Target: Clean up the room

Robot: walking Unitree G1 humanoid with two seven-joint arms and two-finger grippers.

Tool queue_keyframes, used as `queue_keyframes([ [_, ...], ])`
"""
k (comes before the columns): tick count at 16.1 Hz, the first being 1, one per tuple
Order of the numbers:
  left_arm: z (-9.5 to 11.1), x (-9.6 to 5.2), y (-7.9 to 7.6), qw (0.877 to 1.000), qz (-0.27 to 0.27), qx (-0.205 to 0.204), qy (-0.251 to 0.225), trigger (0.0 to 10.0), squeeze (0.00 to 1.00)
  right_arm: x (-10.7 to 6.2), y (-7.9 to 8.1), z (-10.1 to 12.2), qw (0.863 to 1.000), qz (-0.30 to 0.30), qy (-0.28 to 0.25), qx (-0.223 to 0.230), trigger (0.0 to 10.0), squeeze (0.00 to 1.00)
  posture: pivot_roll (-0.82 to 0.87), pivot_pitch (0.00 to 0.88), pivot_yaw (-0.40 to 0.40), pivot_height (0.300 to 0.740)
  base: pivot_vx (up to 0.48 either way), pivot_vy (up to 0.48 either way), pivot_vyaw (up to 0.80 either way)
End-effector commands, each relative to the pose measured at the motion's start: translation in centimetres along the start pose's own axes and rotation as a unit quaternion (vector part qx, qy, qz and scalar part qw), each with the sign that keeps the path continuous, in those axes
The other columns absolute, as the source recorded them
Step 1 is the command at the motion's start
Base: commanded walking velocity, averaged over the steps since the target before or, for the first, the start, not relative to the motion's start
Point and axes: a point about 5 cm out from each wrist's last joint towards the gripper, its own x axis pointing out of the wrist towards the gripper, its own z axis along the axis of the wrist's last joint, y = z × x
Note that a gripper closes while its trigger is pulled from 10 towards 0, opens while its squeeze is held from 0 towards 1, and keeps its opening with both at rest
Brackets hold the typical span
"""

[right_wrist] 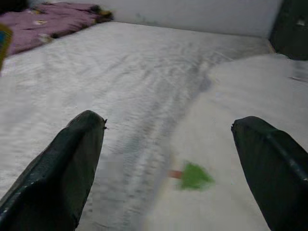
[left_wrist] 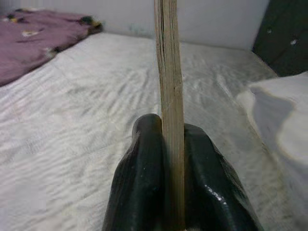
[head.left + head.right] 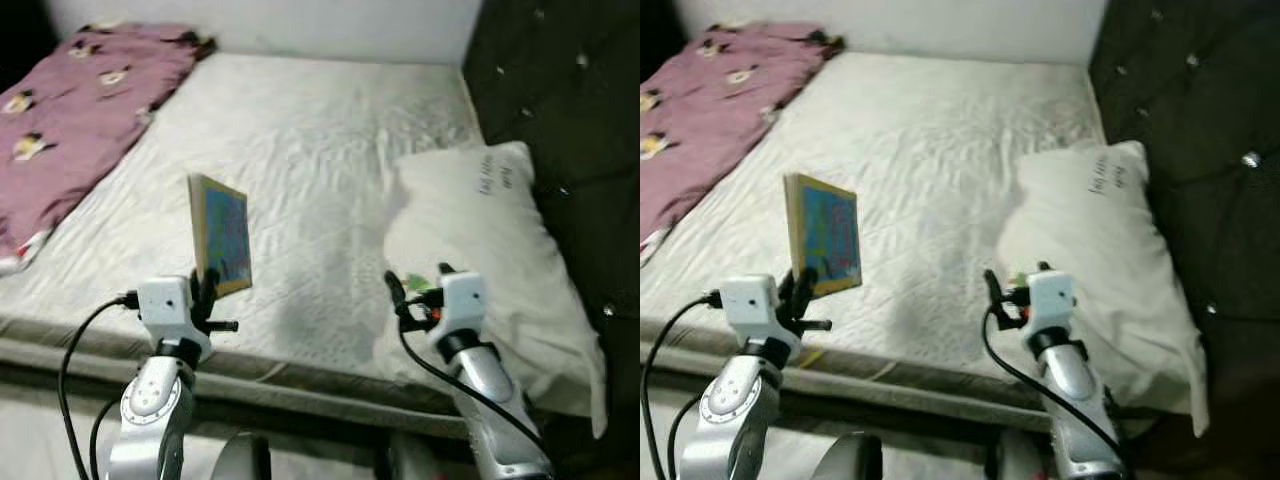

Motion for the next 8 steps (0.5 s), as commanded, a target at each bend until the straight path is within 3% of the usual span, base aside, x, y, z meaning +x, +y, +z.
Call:
queue_keyframes([
  [1,0.48,0.11,-0.97,1.000,-0.018,-0.006,-0.014,10.0,0.00,-0.15,-0.52,0.11,1.000,-0.011,-0.002,-0.004,10.0,0.00,0.03,0.079,0.024,0.639,0.000,0.000,0.00],
  [5,0.39,0.09,-1.03,1.000,-0.020,-0.006,-0.011,10.0,0.00,-0.21,-0.52,0.03,1.000,-0.009,0.000,-0.004,10.0,0.00,0.03,0.079,0.024,0.639,0.000,0.000,0.00],
  [8,0.38,0.13,-1.05,1.000,-0.018,-0.009,-0.012,10.0,0.00,-0.21,-0.45,0.07,1.000,-0.006,0.000,-0.003,10.0,0.00,0.03,0.078,0.022,0.609,0.000,0.000,0.00],
])
